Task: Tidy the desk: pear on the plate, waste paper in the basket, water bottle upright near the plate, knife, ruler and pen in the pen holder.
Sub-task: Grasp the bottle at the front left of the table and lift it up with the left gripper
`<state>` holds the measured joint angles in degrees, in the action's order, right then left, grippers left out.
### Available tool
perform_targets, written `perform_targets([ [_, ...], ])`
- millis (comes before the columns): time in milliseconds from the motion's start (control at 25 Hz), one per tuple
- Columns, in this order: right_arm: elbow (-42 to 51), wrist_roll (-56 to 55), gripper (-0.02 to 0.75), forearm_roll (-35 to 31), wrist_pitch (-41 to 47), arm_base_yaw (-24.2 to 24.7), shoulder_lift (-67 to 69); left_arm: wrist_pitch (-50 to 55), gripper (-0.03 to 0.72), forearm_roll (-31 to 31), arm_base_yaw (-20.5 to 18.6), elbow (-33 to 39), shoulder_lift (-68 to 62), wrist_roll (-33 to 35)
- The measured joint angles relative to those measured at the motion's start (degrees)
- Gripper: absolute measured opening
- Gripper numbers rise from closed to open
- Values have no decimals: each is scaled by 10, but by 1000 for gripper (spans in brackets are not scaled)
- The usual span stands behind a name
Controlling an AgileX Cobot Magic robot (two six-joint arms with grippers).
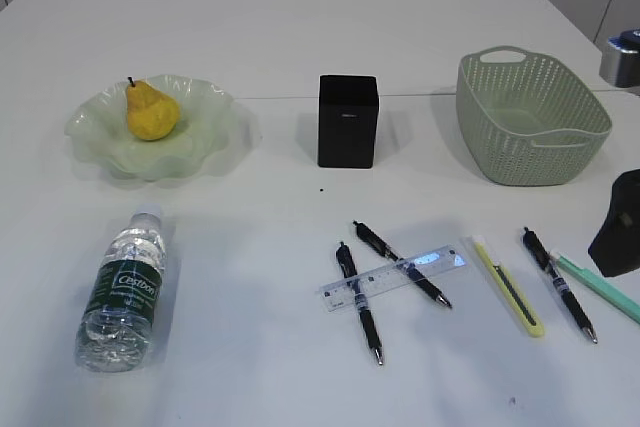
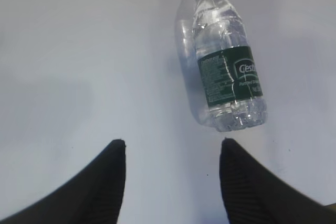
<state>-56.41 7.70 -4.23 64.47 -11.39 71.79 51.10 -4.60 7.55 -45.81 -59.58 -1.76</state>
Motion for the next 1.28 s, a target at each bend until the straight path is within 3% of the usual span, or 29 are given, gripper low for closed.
perform_targets([
  [360,0,0,548,-7,-45,0,0,-14,402,0,0,0,0,0],
  [560,0,0,539,-7,-48,0,0,-20,402,-33,1,0,-2,0],
  [1000,0,0,536,-21,-84,0,0,-45,402,-44,19,-19,-78,-6],
  [1160,0,0,536,-30,-98,0,0,-58,402,-34,51,-53,-118,-32],
  [1280,0,0,536,-34,-105,0,0,-75,402,16,90,-74,-156,-89],
])
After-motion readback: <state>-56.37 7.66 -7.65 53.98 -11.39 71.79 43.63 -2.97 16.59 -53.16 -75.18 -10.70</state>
